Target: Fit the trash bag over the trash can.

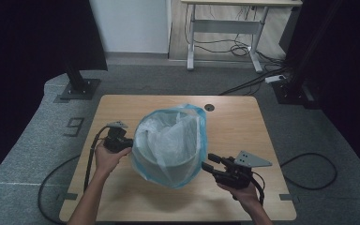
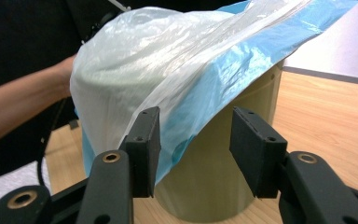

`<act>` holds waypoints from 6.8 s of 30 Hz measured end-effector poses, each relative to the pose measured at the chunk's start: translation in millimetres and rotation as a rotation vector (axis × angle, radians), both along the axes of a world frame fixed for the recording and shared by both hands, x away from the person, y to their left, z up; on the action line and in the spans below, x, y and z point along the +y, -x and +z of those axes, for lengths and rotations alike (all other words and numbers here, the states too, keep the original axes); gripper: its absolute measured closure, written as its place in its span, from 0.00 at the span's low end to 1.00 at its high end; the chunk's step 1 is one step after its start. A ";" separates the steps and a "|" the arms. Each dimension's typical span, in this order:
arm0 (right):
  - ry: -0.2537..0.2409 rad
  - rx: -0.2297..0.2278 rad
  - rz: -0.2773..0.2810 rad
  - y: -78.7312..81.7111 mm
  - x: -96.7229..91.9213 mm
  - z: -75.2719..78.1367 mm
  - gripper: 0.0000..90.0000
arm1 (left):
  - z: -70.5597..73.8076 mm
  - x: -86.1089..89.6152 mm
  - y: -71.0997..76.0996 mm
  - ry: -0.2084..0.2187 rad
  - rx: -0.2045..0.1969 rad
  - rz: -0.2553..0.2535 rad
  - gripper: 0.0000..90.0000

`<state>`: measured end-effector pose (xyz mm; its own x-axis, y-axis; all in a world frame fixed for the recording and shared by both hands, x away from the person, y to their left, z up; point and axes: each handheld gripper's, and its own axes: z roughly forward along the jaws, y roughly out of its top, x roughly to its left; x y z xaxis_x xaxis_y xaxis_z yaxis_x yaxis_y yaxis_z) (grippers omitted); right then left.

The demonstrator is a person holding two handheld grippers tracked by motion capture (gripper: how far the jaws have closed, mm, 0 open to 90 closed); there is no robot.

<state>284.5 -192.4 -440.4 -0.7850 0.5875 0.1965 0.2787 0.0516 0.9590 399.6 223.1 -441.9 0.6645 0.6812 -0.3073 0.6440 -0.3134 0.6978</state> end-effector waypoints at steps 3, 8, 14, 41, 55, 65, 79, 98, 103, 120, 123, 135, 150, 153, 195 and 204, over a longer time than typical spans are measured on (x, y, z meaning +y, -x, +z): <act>-0.015 0.022 0.014 -6.4 0.7 -0.5 0.57 | 0.2 0.9 -0.4 0.002 0.000 0.003 1.00; -0.047 0.051 0.041 -12.2 0.9 -4.5 0.56 | -0.6 -0.3 -0.8 0.000 -0.001 0.002 1.00; -0.059 0.059 0.078 -15.8 6.6 -3.6 0.77 | -1.1 -2.0 -1.2 0.001 -0.001 0.000 1.00; 0.043 0.328 -0.001 -50.7 24.5 -66.5 0.99 | -34.8 -6.8 -28.1 -0.059 0.149 0.054 1.00; 0.166 0.344 -0.038 -46.0 25.9 -81.9 0.99 | -46.4 -9.4 -22.7 -0.073 0.206 0.004 1.00; 0.222 0.344 -0.098 -50.2 24.1 -86.0 0.99 | -50.7 -12.0 -28.1 -0.075 0.241 0.033 0.99; 0.208 0.307 -0.145 -48.0 19.9 -87.5 0.85 | -42.0 2.2 -13.2 -0.096 0.064 0.088 0.73; 0.063 0.154 -0.103 -19.9 -16.8 -67.0 0.51 | 43.1 57.9 31.9 0.069 -0.279 0.046 0.23; 0.062 0.133 -0.086 -10.8 -29.8 -66.6 0.41 | 65.6 41.6 40.0 0.047 -0.317 -0.043 0.24; 0.033 0.120 -0.116 6.5 -64.7 -70.9 0.37 | 103.9 -21.7 18.9 -0.058 -0.313 -0.285 0.31; 0.034 0.115 -0.115 8.3 -66.0 -71.3 0.37 | 108.5 -30.9 12.5 -0.065 -0.296 -0.314 0.34; 0.031 0.111 -0.102 10.3 -63.4 -70.9 0.37 | 100.4 -66.6 -8.7 -0.277 -0.196 -0.381 0.47; 0.041 0.121 -0.096 10.3 -62.1 -73.3 0.38 | 87.8 -89.2 -14.6 -0.397 -0.139 -0.424 0.47; 0.041 0.121 -0.097 10.2 -62.3 -73.7 0.38 | 95.3 -81.3 -13.1 -0.326 -0.161 -0.386 0.45; 0.026 0.126 -0.106 10.0 -65.6 -71.6 0.38 | 76.4 -176.0 -53.5 -0.413 0.000 -0.240 0.43; 0.029 0.125 -0.109 10.5 -67.0 -72.1 0.38 | 94.9 -166.4 -41.9 -0.326 -0.076 -0.225 0.42</act>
